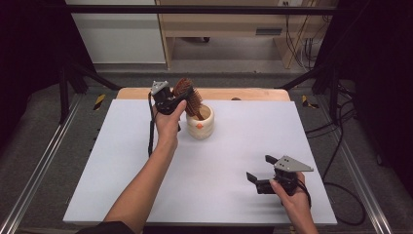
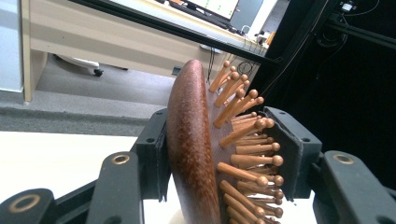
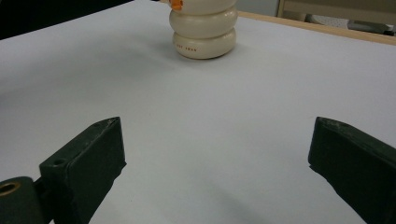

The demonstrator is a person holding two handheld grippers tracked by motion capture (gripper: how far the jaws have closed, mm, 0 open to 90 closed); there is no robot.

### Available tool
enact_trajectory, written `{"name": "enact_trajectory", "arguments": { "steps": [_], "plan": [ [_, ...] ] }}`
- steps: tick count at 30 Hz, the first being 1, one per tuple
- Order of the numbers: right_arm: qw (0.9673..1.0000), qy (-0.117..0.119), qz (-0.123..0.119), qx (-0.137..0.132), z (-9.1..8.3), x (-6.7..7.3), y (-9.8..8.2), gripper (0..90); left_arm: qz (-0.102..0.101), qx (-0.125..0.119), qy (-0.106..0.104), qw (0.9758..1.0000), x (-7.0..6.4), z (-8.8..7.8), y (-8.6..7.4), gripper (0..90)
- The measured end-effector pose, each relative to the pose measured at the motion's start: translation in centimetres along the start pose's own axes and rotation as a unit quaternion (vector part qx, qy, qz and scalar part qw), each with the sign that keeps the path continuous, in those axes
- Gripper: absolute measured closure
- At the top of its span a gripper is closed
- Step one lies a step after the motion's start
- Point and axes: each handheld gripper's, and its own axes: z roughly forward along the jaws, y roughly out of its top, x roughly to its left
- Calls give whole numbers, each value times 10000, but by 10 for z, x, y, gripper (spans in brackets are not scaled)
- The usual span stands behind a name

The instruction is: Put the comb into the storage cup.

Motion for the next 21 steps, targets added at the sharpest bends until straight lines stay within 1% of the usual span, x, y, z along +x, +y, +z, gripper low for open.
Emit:
{"name": "enact_trajectory", "arguments": {
  "steps": [8,12,21],
  "plan": [
    [10000,11,4,3,0,0,0,42,-67,4,16,10000,4,-1,-1,448],
    [10000,18,10,3,1,1,0,42,0,20,51,10000,4,-1,-1,442],
    [10000,17,2,12,1,1,0,42,-29,13,52,10000,4,-1,-1,438]
  ]
}}
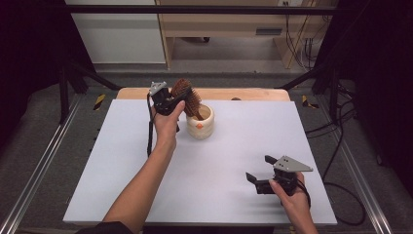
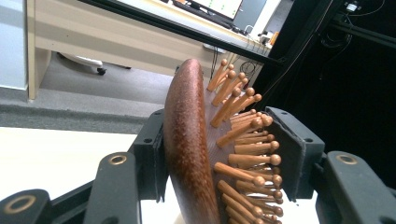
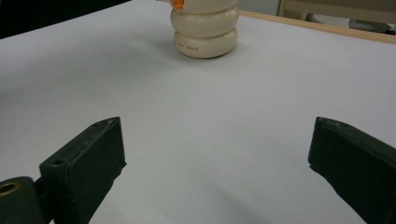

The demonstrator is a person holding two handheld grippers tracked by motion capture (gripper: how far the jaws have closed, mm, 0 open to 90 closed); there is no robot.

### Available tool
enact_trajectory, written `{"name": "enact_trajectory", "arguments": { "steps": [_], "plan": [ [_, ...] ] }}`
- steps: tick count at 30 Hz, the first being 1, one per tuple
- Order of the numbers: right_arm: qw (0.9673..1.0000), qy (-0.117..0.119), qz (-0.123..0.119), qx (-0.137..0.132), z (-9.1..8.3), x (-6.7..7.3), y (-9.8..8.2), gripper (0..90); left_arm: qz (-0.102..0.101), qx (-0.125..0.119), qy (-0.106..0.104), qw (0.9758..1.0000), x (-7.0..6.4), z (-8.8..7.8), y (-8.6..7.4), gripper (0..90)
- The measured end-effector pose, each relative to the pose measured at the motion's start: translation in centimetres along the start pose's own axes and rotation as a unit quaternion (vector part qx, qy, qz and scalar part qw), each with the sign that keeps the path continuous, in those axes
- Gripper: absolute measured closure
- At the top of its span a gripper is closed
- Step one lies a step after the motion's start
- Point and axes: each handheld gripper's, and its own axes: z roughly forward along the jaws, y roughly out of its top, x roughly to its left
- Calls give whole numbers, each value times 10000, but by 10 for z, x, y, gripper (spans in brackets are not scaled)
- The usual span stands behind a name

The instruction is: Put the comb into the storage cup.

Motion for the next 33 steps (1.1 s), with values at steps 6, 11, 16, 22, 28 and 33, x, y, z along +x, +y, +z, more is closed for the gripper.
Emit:
{"name": "enact_trajectory", "arguments": {
  "steps": [6,11,16,22,28,33],
  "plan": [
    [10000,17,-21,20,1,0,0,42,-20,-3,11,10000,2,0,-1,435],
    [10000,14,-18,21,1,0,0,42,-26,-10,10,10000,2,0,-1,433],
    [10000,16,-22,20,1,0,0,42,-29,-17,28,10000,2,0,-1,429],
    [10000,14,-1,33,1,0,0,42,-31,-18,44,10000,3,0,-1,421],
    [10000,30,-12,38,1,1,0,42,-26,-13,60,10000,4,0,-1,418],
    [10000,26,-3,39,1,1,-1,42,-28,-24,59,10000,4,0,-1,415]
  ]
}}
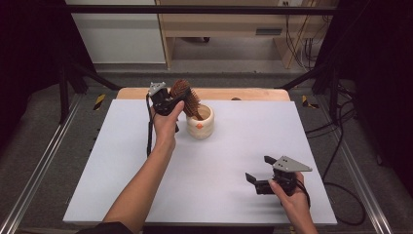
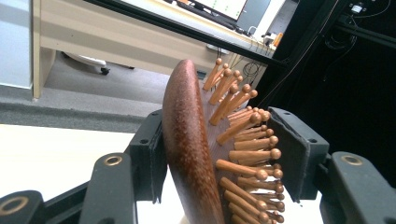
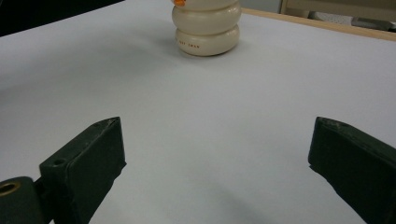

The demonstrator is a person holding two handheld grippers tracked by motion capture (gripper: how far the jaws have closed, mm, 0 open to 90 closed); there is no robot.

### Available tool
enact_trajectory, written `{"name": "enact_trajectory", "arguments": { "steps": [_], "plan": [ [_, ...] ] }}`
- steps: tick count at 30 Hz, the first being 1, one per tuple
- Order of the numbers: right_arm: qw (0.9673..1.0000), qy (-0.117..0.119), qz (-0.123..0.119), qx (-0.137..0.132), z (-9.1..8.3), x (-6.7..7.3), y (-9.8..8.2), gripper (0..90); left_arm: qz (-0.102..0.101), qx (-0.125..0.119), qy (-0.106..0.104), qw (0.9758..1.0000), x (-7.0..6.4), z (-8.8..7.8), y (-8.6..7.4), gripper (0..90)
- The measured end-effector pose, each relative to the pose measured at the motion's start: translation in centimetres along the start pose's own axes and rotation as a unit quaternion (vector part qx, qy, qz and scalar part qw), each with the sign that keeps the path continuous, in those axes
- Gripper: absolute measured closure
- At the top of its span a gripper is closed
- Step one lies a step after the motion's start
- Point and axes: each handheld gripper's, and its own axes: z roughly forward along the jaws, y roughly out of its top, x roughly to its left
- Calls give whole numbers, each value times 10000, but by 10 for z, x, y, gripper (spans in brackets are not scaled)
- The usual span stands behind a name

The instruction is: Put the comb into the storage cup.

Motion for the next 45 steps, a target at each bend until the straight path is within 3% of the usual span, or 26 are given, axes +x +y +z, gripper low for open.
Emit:
{"name": "enact_trajectory", "arguments": {
  "steps": [19,27,45],
  "plan": [
    [10000,12,-11,22,0,0,0,42,-31,-54,-31,10000,0,0,-2,371],
    [10000,9,-14,26,1,0,0,42,101,-55,-29,9999,-1,1,-3,349],
    [10000,10,-17,27,1,0,0,42,6,-79,26,10000,1,1,-3,287]
  ]
}}
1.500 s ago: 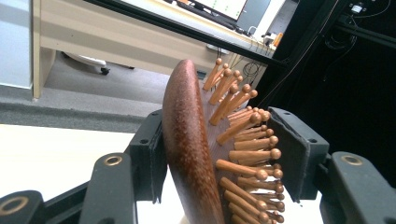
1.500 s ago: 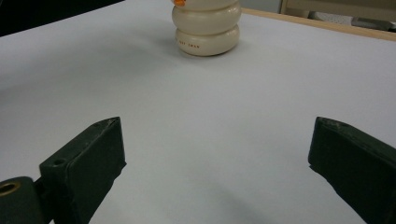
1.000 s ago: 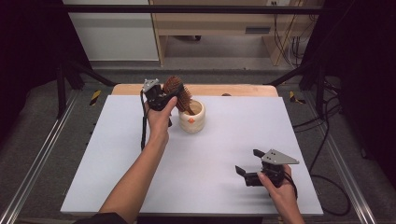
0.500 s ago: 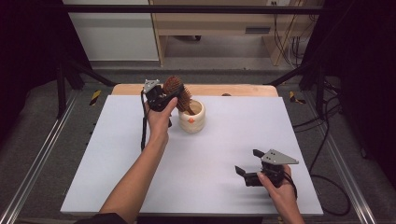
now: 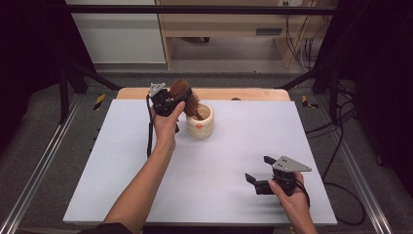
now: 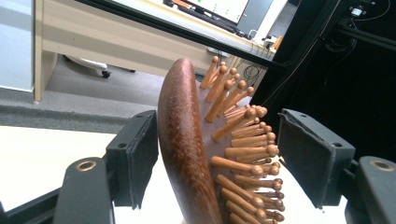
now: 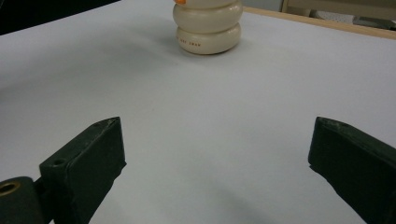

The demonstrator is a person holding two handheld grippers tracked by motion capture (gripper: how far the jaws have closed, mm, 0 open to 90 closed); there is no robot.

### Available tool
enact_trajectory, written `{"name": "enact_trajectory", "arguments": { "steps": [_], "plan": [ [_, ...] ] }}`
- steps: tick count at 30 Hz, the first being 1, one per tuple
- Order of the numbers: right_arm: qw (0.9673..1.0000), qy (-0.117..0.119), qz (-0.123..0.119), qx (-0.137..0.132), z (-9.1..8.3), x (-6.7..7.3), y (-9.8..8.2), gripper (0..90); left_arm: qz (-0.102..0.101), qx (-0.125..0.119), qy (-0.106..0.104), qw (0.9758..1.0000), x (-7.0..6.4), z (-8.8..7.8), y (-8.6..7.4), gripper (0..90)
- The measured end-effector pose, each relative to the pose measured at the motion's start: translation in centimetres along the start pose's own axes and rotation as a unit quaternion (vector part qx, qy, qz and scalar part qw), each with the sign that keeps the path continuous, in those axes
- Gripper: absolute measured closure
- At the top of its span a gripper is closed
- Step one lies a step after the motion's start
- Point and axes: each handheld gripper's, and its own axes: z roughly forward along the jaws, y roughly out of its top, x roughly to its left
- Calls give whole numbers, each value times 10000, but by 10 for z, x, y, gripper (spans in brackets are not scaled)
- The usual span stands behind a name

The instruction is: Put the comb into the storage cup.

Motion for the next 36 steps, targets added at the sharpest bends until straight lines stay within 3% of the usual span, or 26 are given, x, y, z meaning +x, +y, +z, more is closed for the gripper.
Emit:
{"name": "enact_trajectory", "arguments": {
  "steps": [14,26,36],
  "plan": [
    [10000,15,-6,14,0,1,0,42,-37,-54,54,10000,1,-2,0,249],
    [10000,20,-13,26,1,1,0,42,-21,11,167,9999,1,-1,-1,89],
    [10000,18,-24,31,1,1,0,42,-5,3,98,10000,1,-2,-1,53]
  ]
}}
